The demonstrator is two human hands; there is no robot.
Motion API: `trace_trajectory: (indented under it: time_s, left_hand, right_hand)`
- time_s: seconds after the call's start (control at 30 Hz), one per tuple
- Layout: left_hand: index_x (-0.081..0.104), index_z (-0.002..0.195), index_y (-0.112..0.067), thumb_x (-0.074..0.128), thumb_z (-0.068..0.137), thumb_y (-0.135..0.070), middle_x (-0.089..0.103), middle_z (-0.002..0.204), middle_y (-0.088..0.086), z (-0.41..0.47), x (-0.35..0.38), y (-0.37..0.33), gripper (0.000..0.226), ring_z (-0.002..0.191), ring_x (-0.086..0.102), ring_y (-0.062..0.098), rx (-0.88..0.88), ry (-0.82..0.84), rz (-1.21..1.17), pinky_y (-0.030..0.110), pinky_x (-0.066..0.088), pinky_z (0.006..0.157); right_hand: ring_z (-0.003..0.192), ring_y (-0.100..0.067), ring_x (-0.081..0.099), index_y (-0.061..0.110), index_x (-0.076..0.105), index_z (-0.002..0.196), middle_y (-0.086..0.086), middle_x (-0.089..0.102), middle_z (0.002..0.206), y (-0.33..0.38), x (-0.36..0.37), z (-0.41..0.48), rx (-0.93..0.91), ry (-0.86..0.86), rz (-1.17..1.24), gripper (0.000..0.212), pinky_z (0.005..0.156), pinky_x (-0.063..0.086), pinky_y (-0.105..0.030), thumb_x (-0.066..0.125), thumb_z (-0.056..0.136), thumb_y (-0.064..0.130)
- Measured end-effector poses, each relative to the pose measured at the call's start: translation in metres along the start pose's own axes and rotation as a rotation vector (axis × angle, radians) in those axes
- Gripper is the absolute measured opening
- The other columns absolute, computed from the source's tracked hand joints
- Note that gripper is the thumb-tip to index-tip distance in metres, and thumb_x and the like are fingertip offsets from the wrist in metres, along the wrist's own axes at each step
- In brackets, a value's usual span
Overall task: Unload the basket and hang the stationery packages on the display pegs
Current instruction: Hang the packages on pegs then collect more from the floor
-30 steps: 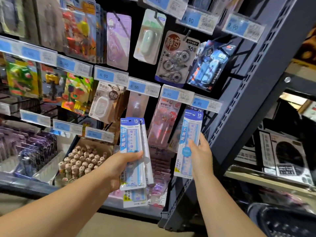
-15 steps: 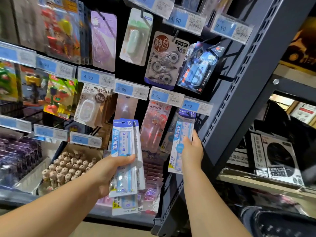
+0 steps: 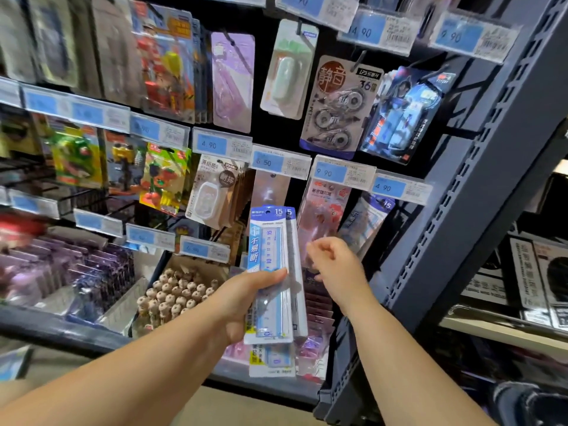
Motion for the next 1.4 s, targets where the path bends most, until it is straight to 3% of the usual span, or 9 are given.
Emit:
trace_trajectory:
  time_s: [0.1,0.4,0.53,0.67,0.83,0.93,1.07,1.2,1.4]
  left_hand:
    - [0.073,0.079,-0.014,0.072,0.077,-0.028,0.065,0.06,-0.003,-0.004,0.002,0.002,0.015,0.074,0.064,0.019,0.003,0.007,0.027,0.04,0.049,0.092]
    - [0.065,0.113,-0.006,0.063,0.081,-0.018,0.074,0.09,0.015,-0.014,0.0,0.008,0.034,0.07,0.072,0.029,-0.068,0.024,-0.085,0.038,0.059,0.057]
    - [0.066,0.11,-0.006,0.065,0.084,-0.018,0.074,0.088,0.015,-0.013,-0.011,0.009,0.029,0.069,0.071,0.029,-0.045,-0.049,-0.046,0.039,0.058,0.06]
    - [0.065,0.11,-0.01,0.063,0.091,-0.019,0.074,0.08,0.008,-0.01,-0.019,0.007,0.022,0.066,0.07,0.024,-0.014,-0.124,-0.007,0.037,0.056,0.063]
    - [0.065,0.112,-0.011,0.065,0.089,-0.018,0.072,0.088,0.011,-0.007,-0.009,0.008,0.025,0.076,0.068,0.028,-0.018,-0.097,-0.028,0.039,0.056,0.068]
    - [0.064,0.117,-0.01,0.063,0.089,-0.017,0.071,0.089,0.013,-0.005,0.0,0.011,0.029,0.073,0.067,0.03,-0.037,-0.065,-0.071,0.039,0.057,0.066]
    - [0.062,0.121,-0.01,0.061,0.091,-0.016,0.071,0.087,0.014,-0.006,0.003,0.01,0.03,0.069,0.067,0.029,-0.03,-0.05,-0.093,0.038,0.057,0.063]
    - [0.062,0.119,-0.009,0.06,0.092,-0.015,0.071,0.08,0.011,-0.007,0.001,0.008,0.027,0.065,0.066,0.026,-0.023,-0.06,-0.095,0.036,0.056,0.064]
    - [0.061,0.122,-0.006,0.059,0.093,-0.014,0.072,0.081,0.012,-0.007,0.0,0.006,0.031,0.064,0.068,0.025,-0.021,-0.101,-0.098,0.036,0.056,0.062]
  right_hand:
    - [0.074,-0.007,0.054,0.017,0.058,0.095,0.006,0.058,0.084,0.0,0.03,-0.007,0.03,0.171,0.021,0.018,0.066,0.043,-0.021,0.062,0.093,0.035]
    - [0.078,-0.03,0.061,0.014,0.049,0.086,-0.016,0.063,0.088,-0.01,0.017,-0.007,0.119,0.011,0.143,0.018,0.071,0.05,-0.044,0.055,0.095,0.029]
    - [0.082,-0.03,0.062,0.01,0.051,0.096,-0.022,0.065,0.1,-0.015,0.001,-0.006,0.104,-0.043,0.077,0.019,0.068,0.046,-0.034,0.051,0.098,0.029]
    - [0.09,-0.023,0.066,0.025,0.052,0.108,-0.003,0.067,0.099,-0.021,-0.016,-0.004,0.093,-0.065,0.083,0.011,0.084,0.055,-0.046,0.045,0.102,0.031]
    - [0.127,-0.016,0.049,0.04,0.032,0.145,0.014,0.047,0.139,-0.021,-0.004,-0.006,0.108,0.03,0.148,0.042,0.107,0.041,-0.042,0.037,0.104,0.035]
    - [0.138,-0.015,0.037,0.041,0.025,0.15,0.014,0.035,0.151,-0.019,0.012,-0.009,0.132,0.128,0.301,0.065,0.115,0.032,-0.046,0.045,0.091,0.063]
    - [0.102,0.001,0.053,0.039,0.031,0.14,0.023,0.052,0.117,-0.018,0.018,-0.012,0.148,0.185,0.356,0.068,0.094,0.042,-0.033,0.067,0.084,0.051]
    - [0.065,-0.008,0.05,0.023,0.035,0.137,0.001,0.058,0.106,-0.029,0.014,-0.008,0.208,0.15,0.303,0.06,0.063,0.038,-0.025,0.064,0.088,0.041]
    - [0.072,-0.016,0.066,0.013,0.049,0.111,-0.012,0.064,0.116,-0.028,0.009,-0.011,0.193,0.199,0.377,0.017,0.068,0.053,-0.029,0.052,0.096,0.018]
Point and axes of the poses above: each hand's wrist, its own z-axis towards the middle knuckle, its own x-axis out of the palm, y = z × x, the point moved 10 cm from there along z, towards the middle knuckle
